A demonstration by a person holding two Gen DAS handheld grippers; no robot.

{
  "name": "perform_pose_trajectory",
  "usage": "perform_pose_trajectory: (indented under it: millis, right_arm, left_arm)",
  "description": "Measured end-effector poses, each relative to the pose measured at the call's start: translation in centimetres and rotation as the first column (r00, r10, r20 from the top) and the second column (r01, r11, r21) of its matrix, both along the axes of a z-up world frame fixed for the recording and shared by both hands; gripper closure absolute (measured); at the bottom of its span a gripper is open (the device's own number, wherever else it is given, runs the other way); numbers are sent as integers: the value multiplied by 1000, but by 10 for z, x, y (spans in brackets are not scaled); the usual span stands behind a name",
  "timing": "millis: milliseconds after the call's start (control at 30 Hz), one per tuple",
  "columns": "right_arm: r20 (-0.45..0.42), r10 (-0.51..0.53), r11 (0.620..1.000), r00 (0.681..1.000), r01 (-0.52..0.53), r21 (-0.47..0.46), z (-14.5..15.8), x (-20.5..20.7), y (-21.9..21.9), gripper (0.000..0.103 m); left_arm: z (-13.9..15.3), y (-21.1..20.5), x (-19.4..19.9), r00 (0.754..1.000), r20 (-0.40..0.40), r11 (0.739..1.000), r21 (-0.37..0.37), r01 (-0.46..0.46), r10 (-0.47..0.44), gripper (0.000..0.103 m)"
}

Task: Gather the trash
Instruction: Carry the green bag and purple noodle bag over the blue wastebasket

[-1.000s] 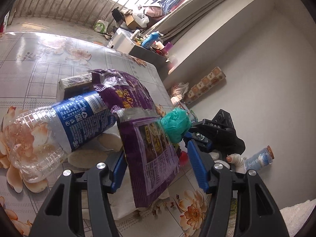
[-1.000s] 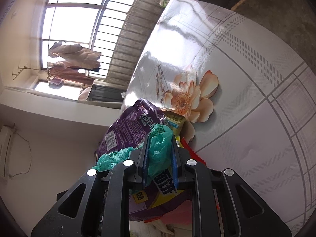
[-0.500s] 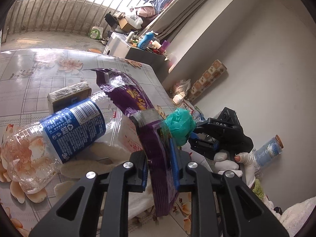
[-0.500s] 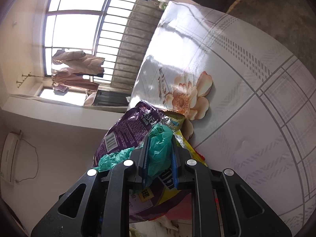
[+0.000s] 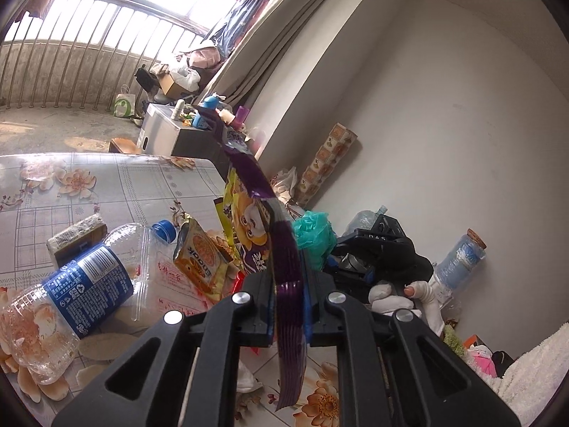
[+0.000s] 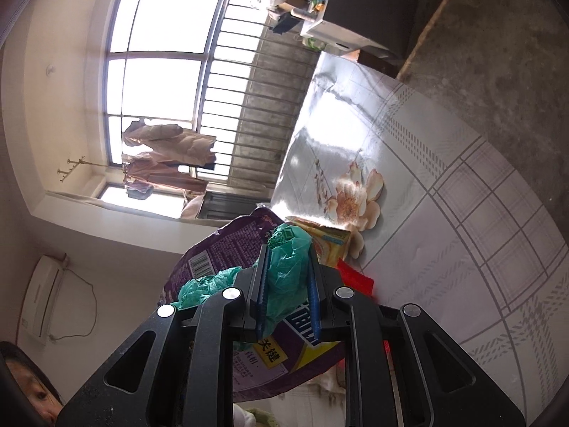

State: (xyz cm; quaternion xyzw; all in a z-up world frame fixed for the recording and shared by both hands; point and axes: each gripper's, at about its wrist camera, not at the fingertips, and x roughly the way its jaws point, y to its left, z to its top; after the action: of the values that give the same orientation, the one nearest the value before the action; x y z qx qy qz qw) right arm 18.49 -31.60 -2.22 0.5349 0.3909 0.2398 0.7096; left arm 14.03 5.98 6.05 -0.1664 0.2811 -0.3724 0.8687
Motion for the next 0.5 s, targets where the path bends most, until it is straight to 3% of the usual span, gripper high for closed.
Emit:
perform_pose_trajectory:
  millis: [333, 500]
  right_arm:
    - [36, -55, 998, 998, 54, 24, 8, -20, -17, 86]
    - [50, -76, 997, 996, 75, 36, 10, -31, -25, 86]
  left_arm:
    - [25, 3, -9, 994, 107, 993, -114, 41, -29, 93]
    - [40, 7, -17, 989, 144, 992, -125, 31, -13, 93]
